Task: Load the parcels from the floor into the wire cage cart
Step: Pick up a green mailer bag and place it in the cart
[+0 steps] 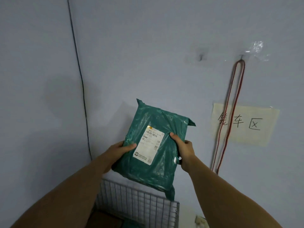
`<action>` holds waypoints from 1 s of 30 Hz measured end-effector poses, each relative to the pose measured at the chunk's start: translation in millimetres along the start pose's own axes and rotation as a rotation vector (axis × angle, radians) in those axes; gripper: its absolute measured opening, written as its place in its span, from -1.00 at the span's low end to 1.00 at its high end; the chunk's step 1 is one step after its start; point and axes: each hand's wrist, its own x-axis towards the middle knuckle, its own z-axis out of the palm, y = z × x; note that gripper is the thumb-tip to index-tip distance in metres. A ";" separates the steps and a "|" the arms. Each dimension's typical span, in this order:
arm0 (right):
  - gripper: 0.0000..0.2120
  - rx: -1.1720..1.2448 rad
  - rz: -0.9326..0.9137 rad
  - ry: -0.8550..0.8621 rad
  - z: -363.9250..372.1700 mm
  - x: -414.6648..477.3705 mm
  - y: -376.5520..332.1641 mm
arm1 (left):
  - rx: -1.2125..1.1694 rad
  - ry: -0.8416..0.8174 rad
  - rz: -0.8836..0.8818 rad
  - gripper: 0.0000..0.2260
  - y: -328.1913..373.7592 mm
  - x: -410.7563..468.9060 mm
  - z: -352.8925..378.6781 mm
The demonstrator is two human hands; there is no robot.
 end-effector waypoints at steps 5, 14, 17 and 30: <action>-0.25 -0.081 0.137 0.073 3.0 41.9 96.9 | -0.027 -0.067 -0.183 -0.61 -100.7 54.4 19.4; -0.29 -0.249 0.362 0.116 36.2 103.4 284.0 | -0.051 -0.198 -0.573 -0.65 -310.0 135.2 10.1; -0.32 -0.242 0.421 0.163 46.4 127.7 345.3 | -0.054 -0.206 -0.602 -0.64 -360.7 160.1 14.7; -0.15 -0.716 0.597 0.314 5.2 181.3 611.6 | 0.074 -0.249 -0.738 -0.73 -626.5 218.3 122.1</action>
